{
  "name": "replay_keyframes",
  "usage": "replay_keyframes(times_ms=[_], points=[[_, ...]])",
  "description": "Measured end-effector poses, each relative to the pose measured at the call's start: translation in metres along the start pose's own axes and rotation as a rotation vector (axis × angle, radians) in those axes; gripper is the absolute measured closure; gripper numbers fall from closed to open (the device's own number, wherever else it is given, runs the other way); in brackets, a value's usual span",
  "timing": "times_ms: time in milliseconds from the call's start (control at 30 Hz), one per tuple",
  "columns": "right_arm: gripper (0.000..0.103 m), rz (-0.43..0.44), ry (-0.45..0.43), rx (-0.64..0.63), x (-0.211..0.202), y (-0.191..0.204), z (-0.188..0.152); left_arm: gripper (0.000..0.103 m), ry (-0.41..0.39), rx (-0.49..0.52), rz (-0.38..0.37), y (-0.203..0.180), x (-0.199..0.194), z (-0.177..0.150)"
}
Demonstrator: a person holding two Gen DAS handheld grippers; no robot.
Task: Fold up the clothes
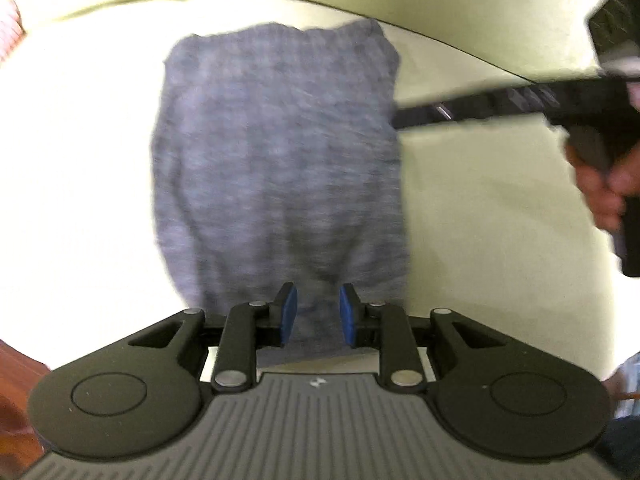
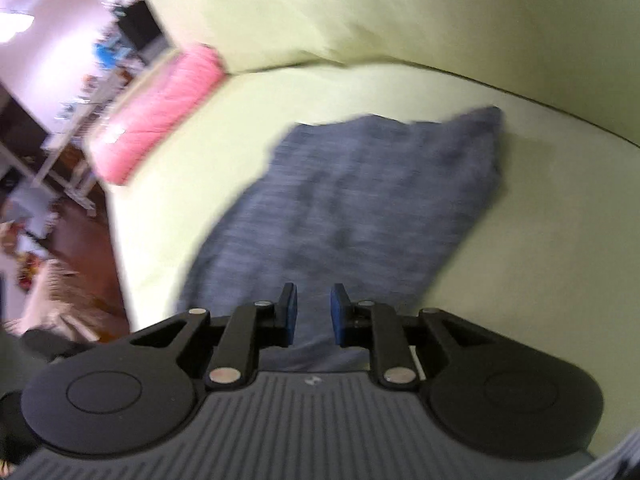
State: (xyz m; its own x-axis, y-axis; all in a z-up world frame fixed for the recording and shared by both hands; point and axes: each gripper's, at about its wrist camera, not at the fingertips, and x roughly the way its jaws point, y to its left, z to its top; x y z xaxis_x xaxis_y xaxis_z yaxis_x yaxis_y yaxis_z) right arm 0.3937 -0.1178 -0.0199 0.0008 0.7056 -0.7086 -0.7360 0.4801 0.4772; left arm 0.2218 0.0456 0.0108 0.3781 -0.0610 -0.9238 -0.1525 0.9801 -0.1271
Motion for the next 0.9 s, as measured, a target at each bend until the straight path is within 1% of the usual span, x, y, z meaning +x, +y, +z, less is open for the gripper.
replay_keyframes(times_ms=[100,167,200,233,267,300,367,433,467,533,567,600,633,667,733,800,867,900], points=[[0.087,0.007,0.049,-0.020,0.014,0.015,-0.027,0.075,-0.024,-0.002,0.024,0.022,0.007,0.005],[0.087,-0.001,0.067,-0.019,0.020,0.018,-0.046,0.075,-0.018,0.013,0.026,0.035,0.018,0.008],[0.087,-0.012,0.082,-0.014,0.025,0.019,-0.054,0.075,0.001,0.025,0.026,0.039,0.030,0.008],[0.087,-0.024,0.100,-0.013,0.026,0.020,-0.060,0.075,0.037,0.041,0.022,0.044,0.047,0.007],[0.087,-0.070,0.144,-0.021,0.033,0.021,-0.069,0.075,0.054,0.059,0.014,0.046,0.054,0.004],[0.090,-0.110,0.181,-0.029,0.039,0.021,-0.077,0.075,0.049,0.082,0.004,0.047,0.054,0.001],[0.089,-0.139,0.171,-0.029,0.037,0.028,-0.075,0.075,0.051,0.123,-0.016,0.047,0.049,0.001],[0.087,-0.162,0.154,0.004,0.031,0.034,-0.071,0.075,0.042,0.168,-0.089,0.054,0.034,0.005],[0.087,-0.176,0.123,0.026,0.024,0.040,-0.068,0.075,0.036,0.175,-0.118,0.058,0.029,0.006],[0.087,-0.187,0.102,0.050,0.023,0.047,-0.064,0.072,0.043,0.195,-0.165,0.068,0.029,0.005],[0.086,-0.212,0.111,0.066,0.027,0.050,-0.066,0.072,0.062,0.210,-0.171,0.071,0.032,0.004],[0.084,-0.240,0.125,0.083,0.032,0.052,-0.068,0.072,0.080,0.229,-0.179,0.074,0.038,0.000],[0.083,-0.275,0.160,0.100,0.040,0.051,-0.073,0.072,0.088,0.247,-0.192,0.077,0.042,-0.003],[0.083,-0.301,0.162,0.112,0.049,0.049,-0.077,0.073,0.089,0.255,-0.205,0.077,0.040,-0.003],[0.082,-0.312,0.132,0.136,0.046,0.051,-0.075,0.073,0.104,0.266,-0.253,0.081,0.034,0.007],[0.081,-0.320,0.112,0.167,0.041,0.054,-0.070,0.072,0.064,0.267,-0.295,0.091,0.020,0.017],[0.081,-0.323,0.071,0.194,0.032,0.056,-0.060,0.069,0.038,0.253,-0.291,0.104,0.009,0.029],[0.081,-0.323,0.045,0.204,0.026,0.056,-0.054,0.064,0.021,0.224,-0.281,0.114,0.007,0.040]])
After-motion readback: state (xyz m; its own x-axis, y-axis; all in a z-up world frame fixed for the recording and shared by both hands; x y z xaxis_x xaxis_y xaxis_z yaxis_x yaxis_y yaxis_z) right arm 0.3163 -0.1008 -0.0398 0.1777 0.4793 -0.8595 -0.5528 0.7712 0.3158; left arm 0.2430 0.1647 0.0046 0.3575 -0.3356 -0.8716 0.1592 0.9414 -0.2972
